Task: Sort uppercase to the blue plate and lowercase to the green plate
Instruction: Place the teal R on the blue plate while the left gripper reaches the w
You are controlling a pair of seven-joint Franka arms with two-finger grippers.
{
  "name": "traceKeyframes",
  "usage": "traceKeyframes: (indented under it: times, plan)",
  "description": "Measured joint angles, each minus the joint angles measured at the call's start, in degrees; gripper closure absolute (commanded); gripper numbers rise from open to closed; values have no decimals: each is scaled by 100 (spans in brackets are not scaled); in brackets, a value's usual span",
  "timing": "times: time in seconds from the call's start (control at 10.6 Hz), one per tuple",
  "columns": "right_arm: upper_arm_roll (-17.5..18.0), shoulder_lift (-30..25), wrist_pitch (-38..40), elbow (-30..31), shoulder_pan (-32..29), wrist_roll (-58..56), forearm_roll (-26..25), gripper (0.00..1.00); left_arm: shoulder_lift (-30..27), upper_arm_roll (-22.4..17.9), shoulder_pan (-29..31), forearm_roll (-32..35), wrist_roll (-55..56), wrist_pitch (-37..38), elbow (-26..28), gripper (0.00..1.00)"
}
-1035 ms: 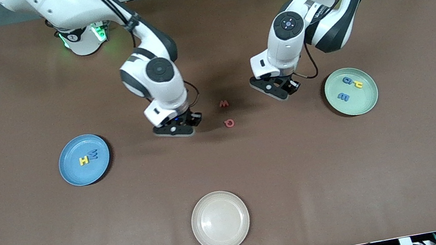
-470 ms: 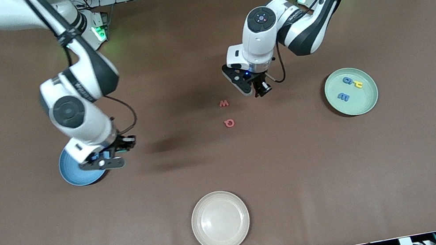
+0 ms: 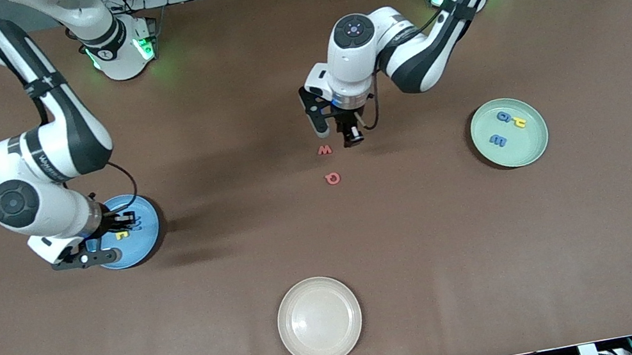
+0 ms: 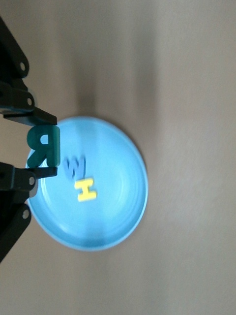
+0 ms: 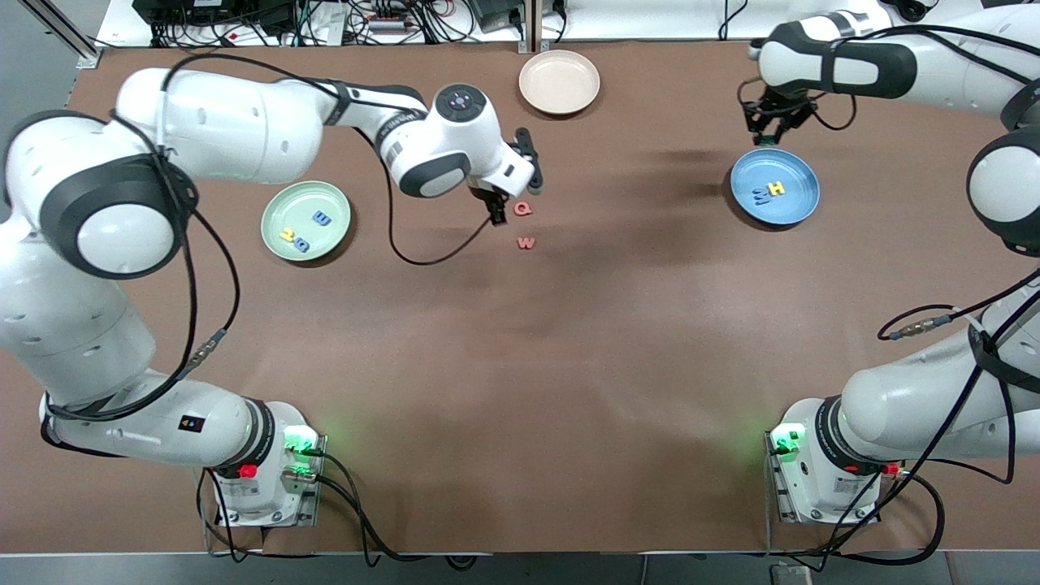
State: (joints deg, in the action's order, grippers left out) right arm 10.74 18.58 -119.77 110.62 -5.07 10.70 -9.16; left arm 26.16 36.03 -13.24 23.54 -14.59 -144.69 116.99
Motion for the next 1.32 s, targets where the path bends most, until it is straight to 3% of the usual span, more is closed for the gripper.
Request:
traceKeyframes:
  times: [0.19,0.47,0.56,0.75,1.32]
  plan:
    - [-257,17,-35,76,-54,-315,3,80,310,2,-144,201,-4,-145,-108,51]
    - [-367,41,-115,106,-54,-390,3,79,727,0,-164,638,-4,-171,-346,51]
    - [-403,41,-120,105,-54,-468,3,66,810,0,-165,665,-4,-190,-382,51]
    - [-583,41,-148,102,-56,-648,4,0,924,1,-210,668,-8,-228,-395,50]
    - [-660,-16,-179,-186,22,-714,16,0,1121,-38,-343,1031,-7,-253,-412,48]
